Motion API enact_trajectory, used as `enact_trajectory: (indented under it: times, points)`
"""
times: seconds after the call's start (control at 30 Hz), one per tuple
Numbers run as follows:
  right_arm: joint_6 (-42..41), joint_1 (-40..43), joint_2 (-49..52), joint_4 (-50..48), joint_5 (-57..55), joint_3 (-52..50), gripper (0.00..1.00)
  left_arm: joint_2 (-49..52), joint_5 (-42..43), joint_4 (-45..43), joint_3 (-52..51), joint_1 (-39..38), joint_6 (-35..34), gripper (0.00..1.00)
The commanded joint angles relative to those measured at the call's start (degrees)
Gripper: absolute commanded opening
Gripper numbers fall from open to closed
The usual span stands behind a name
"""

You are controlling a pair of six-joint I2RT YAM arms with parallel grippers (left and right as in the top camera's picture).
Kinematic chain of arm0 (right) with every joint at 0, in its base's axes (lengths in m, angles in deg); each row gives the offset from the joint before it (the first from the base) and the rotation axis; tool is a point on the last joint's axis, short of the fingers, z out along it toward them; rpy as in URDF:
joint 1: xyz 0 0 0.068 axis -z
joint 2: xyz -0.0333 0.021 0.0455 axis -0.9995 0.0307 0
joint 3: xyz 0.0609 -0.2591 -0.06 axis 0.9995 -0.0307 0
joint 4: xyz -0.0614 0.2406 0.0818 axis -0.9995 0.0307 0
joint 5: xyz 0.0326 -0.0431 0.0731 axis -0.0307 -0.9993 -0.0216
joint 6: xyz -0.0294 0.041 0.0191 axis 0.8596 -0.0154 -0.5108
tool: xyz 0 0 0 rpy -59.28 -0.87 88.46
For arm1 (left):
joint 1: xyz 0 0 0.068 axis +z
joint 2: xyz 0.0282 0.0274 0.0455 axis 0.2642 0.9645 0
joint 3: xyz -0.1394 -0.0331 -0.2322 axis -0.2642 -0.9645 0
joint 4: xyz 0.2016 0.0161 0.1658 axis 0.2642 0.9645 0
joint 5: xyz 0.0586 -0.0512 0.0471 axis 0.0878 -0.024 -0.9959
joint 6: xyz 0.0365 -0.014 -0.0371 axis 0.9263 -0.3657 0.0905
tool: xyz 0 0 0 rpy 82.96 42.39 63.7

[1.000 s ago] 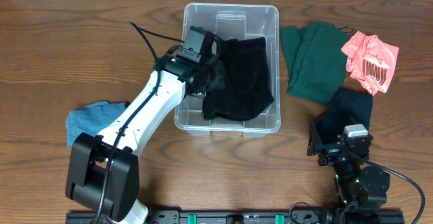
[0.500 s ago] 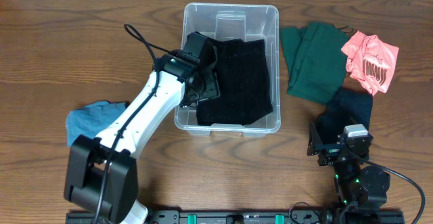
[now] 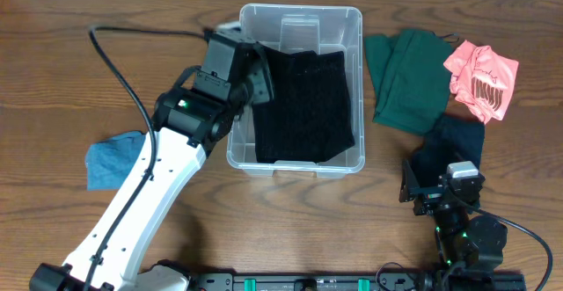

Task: Pack container
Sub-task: 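Release the black garment and press it flat in the bin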

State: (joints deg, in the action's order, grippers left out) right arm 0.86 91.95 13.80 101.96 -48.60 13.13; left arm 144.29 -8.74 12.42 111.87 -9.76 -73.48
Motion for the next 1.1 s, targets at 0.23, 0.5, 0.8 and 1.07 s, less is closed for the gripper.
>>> enact_trajectory:
  times: [0.23, 0.5, 0.8, 1.07]
  points:
    - [-0.6, 0.3, -0.3, 0.2, 0.3, -0.1, 0.99, 12.9, -2.4, -2.3, 0.5, -0.1, 6.5, 0.33]
    - [-0.6, 0.3, -0.3, 0.2, 0.3, -0.1, 0.99, 23.9, -2.5, -2.1, 0.5, -0.1, 6.5, 0.33]
    - [-0.6, 0.3, -0.3, 0.2, 0.3, -0.1, 0.99, 24.7, -2.4, -1.4, 1.5, 0.0, 6.5, 0.35]
    - [-0.6, 0.3, -0.3, 0.2, 0.3, -0.1, 0.99, 10.1, -2.5, 4.2, 9.0, 0.3, 9.6, 0.77]
